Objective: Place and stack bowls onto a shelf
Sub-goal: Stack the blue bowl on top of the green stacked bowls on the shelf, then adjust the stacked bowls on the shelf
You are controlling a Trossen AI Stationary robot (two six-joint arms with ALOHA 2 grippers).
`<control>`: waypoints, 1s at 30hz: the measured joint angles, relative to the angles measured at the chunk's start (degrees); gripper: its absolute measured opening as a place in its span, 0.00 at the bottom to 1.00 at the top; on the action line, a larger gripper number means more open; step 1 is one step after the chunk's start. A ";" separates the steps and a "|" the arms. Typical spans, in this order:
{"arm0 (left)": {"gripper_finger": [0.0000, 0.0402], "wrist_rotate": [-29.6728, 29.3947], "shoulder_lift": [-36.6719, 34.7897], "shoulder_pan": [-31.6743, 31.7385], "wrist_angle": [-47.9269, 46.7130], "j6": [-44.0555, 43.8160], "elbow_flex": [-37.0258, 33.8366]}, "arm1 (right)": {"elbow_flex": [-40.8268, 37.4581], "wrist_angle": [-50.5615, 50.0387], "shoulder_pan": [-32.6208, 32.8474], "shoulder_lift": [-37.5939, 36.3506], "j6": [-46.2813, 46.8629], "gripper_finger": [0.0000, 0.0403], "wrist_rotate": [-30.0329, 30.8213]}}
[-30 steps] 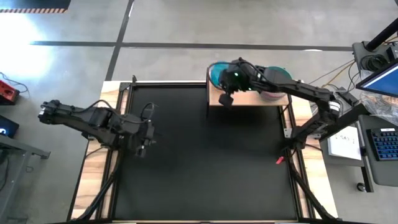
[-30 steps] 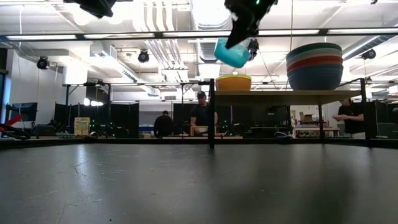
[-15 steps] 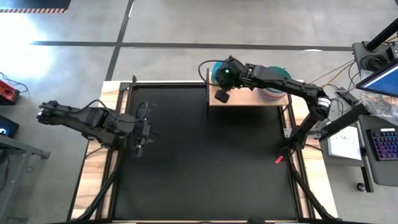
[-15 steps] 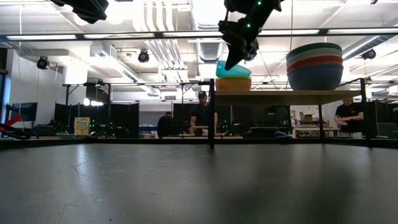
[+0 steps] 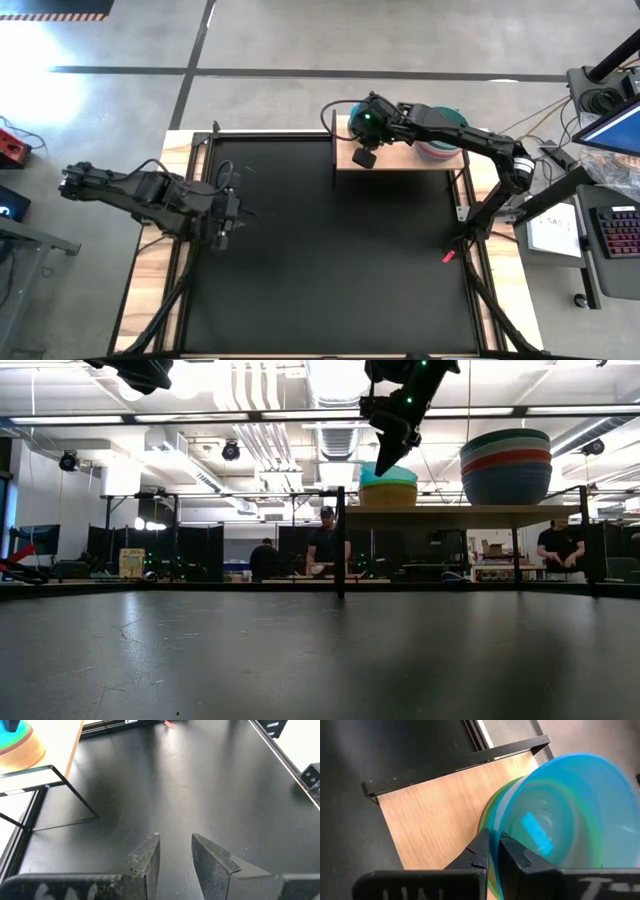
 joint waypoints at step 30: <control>0.24 -0.47 0.11 0.00 0.02 -1.71 0.02 | 16.25 -33.13 0.02 -7.01 18.55 0.26 17.82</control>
